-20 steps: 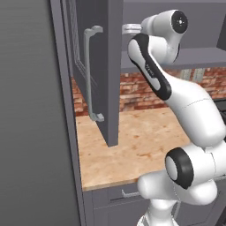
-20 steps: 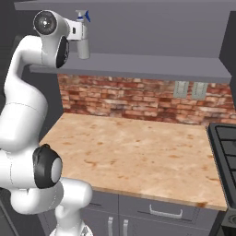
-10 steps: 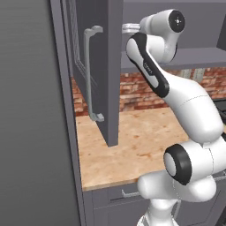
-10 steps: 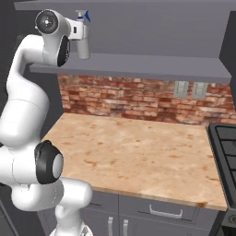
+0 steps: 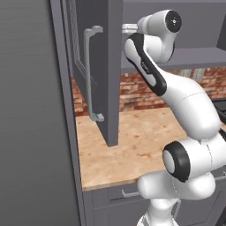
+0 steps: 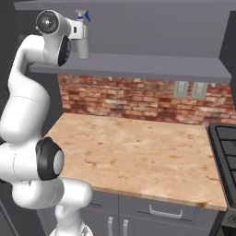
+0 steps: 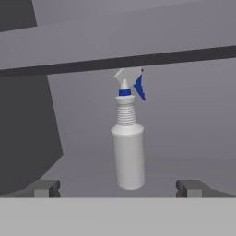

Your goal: Move the cutting board and knife to the sink. Then move spray from the cabinet to the counter.

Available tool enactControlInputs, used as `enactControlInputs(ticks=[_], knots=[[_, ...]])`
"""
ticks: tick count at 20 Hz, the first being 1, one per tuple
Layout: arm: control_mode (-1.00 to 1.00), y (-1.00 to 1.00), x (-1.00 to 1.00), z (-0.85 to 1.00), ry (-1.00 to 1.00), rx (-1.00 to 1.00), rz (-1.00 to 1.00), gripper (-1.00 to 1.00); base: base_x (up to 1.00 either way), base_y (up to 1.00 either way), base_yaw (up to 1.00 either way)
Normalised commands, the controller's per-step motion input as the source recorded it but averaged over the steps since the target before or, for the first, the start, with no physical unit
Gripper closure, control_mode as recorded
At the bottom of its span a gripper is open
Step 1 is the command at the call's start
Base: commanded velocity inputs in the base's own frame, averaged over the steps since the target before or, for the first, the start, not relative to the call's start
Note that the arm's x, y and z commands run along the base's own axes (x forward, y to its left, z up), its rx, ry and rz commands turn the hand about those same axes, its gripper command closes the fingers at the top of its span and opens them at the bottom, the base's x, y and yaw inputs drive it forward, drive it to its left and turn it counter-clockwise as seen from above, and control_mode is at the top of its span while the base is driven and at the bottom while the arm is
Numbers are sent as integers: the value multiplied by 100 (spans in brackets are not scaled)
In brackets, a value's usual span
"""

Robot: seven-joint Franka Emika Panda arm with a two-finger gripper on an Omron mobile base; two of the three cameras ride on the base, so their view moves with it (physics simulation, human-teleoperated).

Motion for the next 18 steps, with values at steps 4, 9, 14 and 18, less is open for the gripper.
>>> enactControlInputs(ticks=[4, 9, 14, 18], knots=[[-100, 4, 19, -3, 0, -1, 0, -100, 0, 0, 0], [-100, 5, 20, -2, 0, -1, 0, -100, 0, 0, 0], [-100, 1, 19, -2, 0, 0, 0, -100, 0, 0, 0], [-100, 3, 23, 0, 0, 0, 0, -100, 0, 0, 0]])
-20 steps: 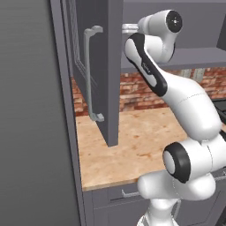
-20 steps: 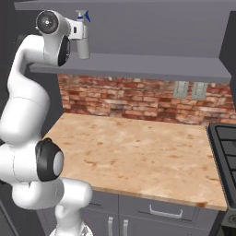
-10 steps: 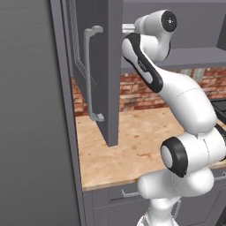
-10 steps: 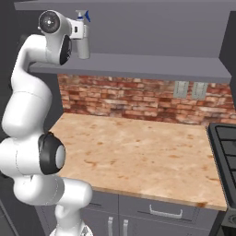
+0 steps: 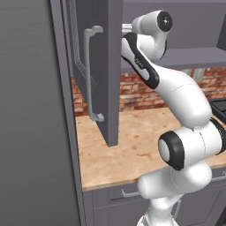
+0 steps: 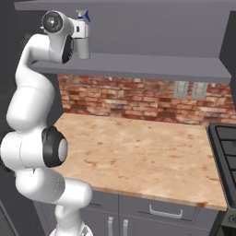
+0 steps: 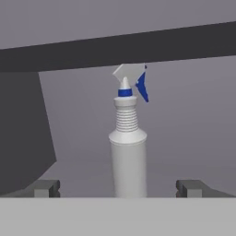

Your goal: Move the cutting board and knife to the sink. Then move spray from the cabinet to the counter.

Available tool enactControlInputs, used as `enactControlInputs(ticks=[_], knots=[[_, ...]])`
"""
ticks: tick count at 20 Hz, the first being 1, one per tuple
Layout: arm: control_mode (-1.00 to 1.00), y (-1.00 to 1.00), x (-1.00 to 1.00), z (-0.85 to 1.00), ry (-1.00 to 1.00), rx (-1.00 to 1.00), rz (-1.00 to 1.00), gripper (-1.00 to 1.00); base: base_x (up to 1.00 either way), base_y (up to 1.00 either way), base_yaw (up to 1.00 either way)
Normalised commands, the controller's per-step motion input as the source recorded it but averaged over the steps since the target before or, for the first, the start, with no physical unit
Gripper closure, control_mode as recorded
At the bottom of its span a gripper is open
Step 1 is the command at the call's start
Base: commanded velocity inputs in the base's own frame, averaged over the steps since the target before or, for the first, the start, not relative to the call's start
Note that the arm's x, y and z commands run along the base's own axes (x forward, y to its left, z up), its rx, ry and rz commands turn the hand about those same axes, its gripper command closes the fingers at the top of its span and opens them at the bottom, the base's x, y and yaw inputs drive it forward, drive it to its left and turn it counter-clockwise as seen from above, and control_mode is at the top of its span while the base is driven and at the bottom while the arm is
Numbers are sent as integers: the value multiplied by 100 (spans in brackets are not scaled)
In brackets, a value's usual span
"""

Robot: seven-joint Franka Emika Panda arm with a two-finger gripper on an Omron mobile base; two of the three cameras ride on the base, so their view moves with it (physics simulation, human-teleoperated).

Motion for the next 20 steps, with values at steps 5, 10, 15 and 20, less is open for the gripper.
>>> enactControlInputs(ticks=[5, 10, 15, 20], knots=[[-100, 2, 25, 0, 0, 0, 0, -100, 0, 0, 0], [-100, 4, 24, 0, 0, 0, 0, -100, 0, 0, 0], [-100, 4, 19, 0, 0, 0, 0, -100, 0, 0, 0], [-100, 3, 20, 0, 0, 0, 0, -100, 0, 0, 0]])
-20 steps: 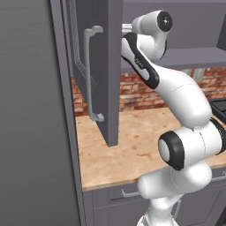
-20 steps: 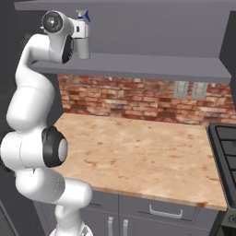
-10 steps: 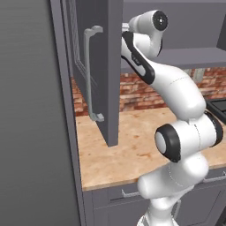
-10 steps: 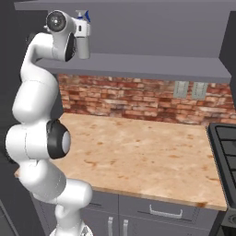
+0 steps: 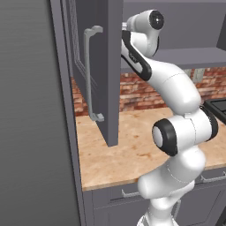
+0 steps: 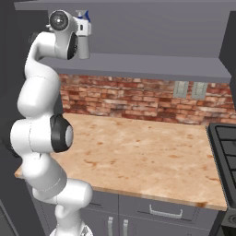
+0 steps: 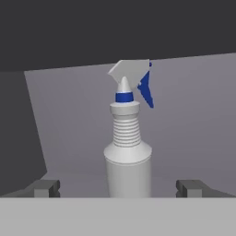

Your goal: Move the cutting board and knife to the sink. Then move spray from the cabinet to the counter.

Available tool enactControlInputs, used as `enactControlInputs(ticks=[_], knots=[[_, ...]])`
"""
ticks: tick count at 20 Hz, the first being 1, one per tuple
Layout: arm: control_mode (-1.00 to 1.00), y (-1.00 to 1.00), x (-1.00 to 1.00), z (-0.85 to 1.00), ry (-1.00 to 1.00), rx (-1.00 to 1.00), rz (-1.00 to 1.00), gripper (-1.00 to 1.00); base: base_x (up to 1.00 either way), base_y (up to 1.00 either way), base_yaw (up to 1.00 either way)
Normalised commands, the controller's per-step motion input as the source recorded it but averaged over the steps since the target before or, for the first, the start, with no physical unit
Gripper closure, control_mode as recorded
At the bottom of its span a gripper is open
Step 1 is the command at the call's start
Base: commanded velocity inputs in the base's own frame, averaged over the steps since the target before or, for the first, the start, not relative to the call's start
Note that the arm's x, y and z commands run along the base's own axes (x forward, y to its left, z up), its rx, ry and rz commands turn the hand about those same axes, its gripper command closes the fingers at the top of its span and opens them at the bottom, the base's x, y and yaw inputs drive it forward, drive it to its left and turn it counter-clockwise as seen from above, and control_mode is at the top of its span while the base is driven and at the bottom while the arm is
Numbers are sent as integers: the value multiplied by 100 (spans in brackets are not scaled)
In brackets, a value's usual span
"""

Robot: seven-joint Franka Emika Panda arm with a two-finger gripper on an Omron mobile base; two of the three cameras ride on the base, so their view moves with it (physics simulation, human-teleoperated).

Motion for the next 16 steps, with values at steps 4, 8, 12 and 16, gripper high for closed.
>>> enactControlInputs(ticks=[4, 8, 12, 16], knots=[[-100, 1, 19, 0, 0, 0, 0, -100, 0, 0, 0], [-100, 3, 17, 0, 0, 0, 0, -100, 0, 0, 0], [-100, 5, 10, -1, 0, 0, 0, -100, 0, 0, 0], [-100, 4, 3, -2, 0, 0, 0, -100, 0, 0, 0]])
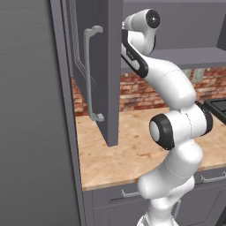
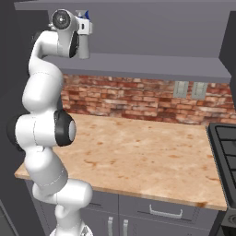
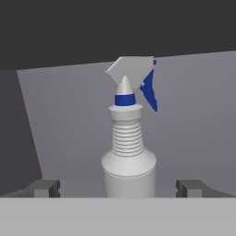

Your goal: Move the cutting board and knife to the sink. Then move spray from the cabinet to the counter.

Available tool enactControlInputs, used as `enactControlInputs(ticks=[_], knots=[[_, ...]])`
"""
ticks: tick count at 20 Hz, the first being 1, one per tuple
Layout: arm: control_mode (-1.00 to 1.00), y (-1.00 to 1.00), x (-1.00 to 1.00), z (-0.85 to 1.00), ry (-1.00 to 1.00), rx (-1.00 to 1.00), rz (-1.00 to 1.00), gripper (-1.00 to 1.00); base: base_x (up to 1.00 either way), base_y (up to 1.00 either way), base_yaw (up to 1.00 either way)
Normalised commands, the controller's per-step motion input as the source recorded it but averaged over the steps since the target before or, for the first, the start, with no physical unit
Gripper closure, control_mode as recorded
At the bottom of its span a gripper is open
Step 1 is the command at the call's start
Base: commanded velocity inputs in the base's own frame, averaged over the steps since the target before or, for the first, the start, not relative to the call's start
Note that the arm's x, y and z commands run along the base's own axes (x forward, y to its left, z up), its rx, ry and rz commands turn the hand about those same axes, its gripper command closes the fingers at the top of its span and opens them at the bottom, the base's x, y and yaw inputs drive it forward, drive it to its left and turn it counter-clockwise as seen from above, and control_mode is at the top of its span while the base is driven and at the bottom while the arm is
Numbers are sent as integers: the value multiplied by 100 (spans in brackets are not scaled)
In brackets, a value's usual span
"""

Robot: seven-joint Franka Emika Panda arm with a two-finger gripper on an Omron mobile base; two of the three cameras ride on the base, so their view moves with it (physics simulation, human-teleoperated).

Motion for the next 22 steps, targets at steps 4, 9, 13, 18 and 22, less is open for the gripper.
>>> enactControlInputs(ticks=[4, 9, 13, 18, 22], knots=[[-100, 4, 5, -1, -2, 0, 0, -100, 0, 0, 0], [-100, 3, 11, 0, -1, 0, 0, -100, 0, 0, 0], [-100, 1, 15, -1, 0, 0, 0, -100, 0, 0, 0], [-100, 0, 16, -2, 0, 0, 0, -100, 0, 0, 0], [-100, 0, 16, 0, 0, 0, 0, -100, 0, 0, 0]])
